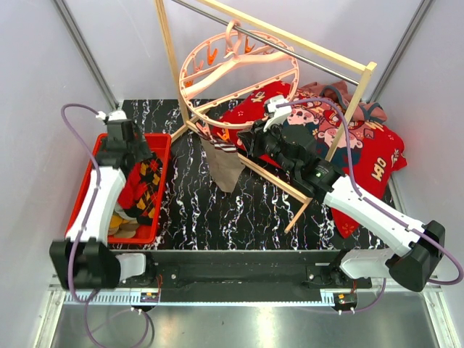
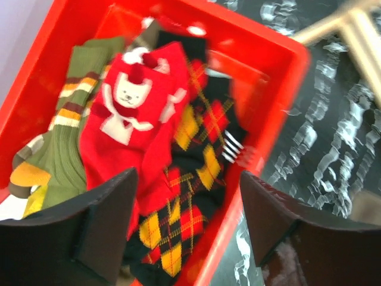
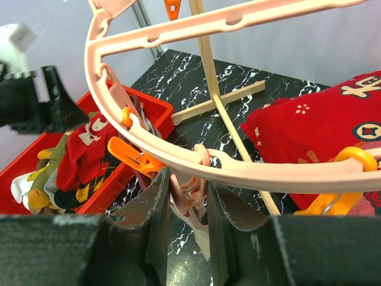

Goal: Clip the socks to the hanger
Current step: Open the clamp at the hanger, then pick up the sock from the bin, then clamp the sock onto the hanger.

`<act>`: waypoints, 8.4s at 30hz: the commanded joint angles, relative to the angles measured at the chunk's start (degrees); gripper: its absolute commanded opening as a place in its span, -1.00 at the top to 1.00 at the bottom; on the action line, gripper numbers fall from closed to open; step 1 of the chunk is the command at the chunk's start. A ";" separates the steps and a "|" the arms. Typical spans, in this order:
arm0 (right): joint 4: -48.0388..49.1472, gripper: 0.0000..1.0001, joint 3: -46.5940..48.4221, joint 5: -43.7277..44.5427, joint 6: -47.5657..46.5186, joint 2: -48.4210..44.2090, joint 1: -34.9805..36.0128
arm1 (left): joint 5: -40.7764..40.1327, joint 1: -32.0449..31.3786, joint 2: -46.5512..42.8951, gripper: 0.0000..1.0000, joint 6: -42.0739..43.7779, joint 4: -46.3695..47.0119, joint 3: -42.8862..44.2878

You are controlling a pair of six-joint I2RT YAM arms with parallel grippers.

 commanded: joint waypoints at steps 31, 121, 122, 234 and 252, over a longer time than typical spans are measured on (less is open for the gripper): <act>3.13 1.00 -1.58 -0.99 -2.22 -1.73 -0.41 | -0.12 13.13 26.56 0.87 1.38 -6.41 18.52; 0.23 1.00 0.44 -1.61 7.27 -2.00 -0.41 | 31.27 -26.85 -24.26 1.00 -9.70 39.62 -10.74; 0.14 1.00 0.79 -1.78 7.45 -1.74 -0.41 | 30.39 -29.38 -23.38 1.00 -9.26 40.61 -11.53; -3.64 1.00 -1.23 0.24 -3.98 -3.84 -0.41 | 1.90 -50.15 -6.06 1.00 -11.81 28.40 -0.20; -2.93 1.00 -1.49 -6.00 4.28 -6.74 -0.41 | 2.52 -50.77 -6.76 1.00 -8.21 42.54 -7.94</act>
